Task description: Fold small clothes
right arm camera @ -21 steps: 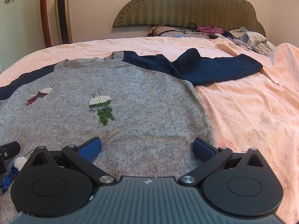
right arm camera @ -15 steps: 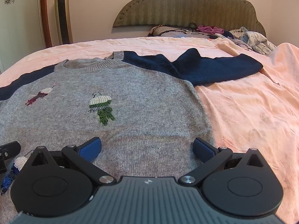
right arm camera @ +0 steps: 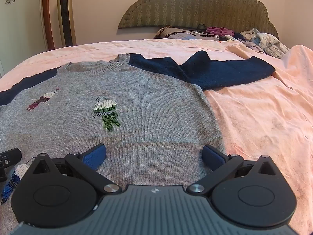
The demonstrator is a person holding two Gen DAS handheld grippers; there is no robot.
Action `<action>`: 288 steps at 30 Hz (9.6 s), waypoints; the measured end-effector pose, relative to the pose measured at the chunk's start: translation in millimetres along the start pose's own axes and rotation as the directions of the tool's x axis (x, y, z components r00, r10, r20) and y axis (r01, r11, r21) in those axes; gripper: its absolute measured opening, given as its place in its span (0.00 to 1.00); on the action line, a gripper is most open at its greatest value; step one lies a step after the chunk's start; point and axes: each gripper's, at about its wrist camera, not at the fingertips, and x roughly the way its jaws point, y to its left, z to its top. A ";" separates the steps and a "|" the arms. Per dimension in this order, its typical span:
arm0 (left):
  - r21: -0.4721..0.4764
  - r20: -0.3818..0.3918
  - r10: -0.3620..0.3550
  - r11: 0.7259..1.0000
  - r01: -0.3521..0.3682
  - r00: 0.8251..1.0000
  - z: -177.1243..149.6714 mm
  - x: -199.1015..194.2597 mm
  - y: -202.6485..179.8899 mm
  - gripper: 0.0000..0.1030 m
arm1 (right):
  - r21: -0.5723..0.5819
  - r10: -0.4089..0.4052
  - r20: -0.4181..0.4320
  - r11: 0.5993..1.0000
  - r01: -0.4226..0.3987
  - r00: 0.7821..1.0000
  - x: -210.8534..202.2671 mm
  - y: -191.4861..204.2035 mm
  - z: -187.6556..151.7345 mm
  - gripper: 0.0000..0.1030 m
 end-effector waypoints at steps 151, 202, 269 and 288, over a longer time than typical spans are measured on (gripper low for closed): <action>-0.441 -0.040 -0.548 0.760 0.477 0.836 102.1 29.6 25.9 1.00 | 0.434 0.588 0.270 0.632 -0.641 0.762 84.3 -99.7 47.6 0.95; -0.234 0.111 -0.230 0.939 0.250 0.967 54.8 54.0 39.2 0.69 | 0.293 0.393 -0.033 0.883 -0.367 0.919 186.8 -109.2 158.4 0.11; -0.028 0.098 -0.315 0.947 0.319 0.944 92.8 16.2 -9.2 0.10 | -0.046 0.376 0.028 0.926 -0.374 0.926 166.6 -35.1 138.3 0.97; -0.306 0.143 -0.252 0.908 0.285 0.957 8.6 -9.0 77.1 0.85 | 0.219 0.509 -0.027 0.843 -0.491 0.861 138.7 -55.4 148.9 0.99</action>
